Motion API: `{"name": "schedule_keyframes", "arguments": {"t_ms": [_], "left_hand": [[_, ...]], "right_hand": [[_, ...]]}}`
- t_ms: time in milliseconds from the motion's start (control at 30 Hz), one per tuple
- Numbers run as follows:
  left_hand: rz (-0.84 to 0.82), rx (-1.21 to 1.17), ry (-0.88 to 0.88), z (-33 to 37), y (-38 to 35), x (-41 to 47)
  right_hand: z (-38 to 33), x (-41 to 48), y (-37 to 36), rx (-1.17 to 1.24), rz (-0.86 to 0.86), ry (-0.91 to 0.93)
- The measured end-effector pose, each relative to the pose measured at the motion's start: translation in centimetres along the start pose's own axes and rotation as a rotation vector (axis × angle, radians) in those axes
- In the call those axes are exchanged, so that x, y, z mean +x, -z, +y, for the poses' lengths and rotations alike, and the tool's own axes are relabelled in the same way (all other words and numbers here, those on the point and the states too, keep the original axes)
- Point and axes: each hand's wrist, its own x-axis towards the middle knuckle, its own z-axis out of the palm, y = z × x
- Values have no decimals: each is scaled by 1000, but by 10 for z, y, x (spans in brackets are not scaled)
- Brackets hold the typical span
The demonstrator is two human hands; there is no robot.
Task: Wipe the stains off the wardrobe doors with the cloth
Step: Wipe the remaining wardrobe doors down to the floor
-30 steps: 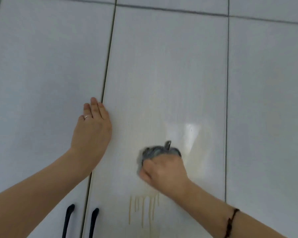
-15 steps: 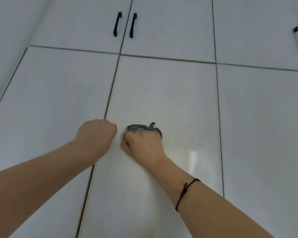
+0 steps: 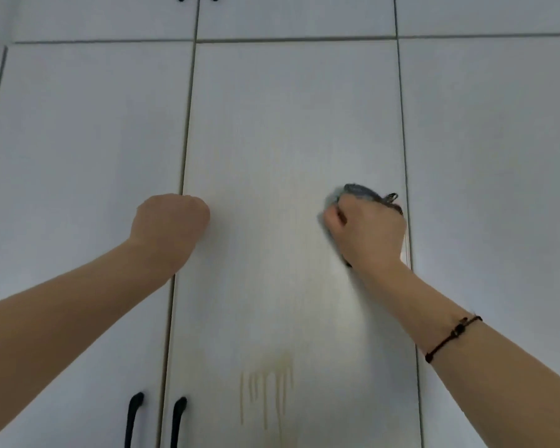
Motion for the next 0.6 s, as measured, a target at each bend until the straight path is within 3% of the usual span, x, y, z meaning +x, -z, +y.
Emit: {"name": "schedule_keyframes", "arguments": {"t_ms": [67,133,200,233,300,367,433,500,600], "left_hand": [[70,147,45,-3,-10,-3],[113,112,54,-11,-24,-12],[164,34,34,-16,-29,-12],[188,28,29,-19,-33,-12],[167,114,26,-15,-38,-17],[120,219,57,-7,-43,-22],[110,288,74,1,-52,-25],[107,311,74,5,-59,-28],[130,319,107,8,-72,-32]], "right_hand": [[-20,-77,11,129,-83,275],[-25,-135,23,262,-196,592],[-8,-133,26,306,-263,802],[3,-110,22,279,-261,824],[26,-45,14,137,-161,621],[40,17,15,-16,-78,217],[46,34,11,-62,-77,-51],[35,13,10,-60,-56,-122],[11,-76,24,-37,-141,81]]}}
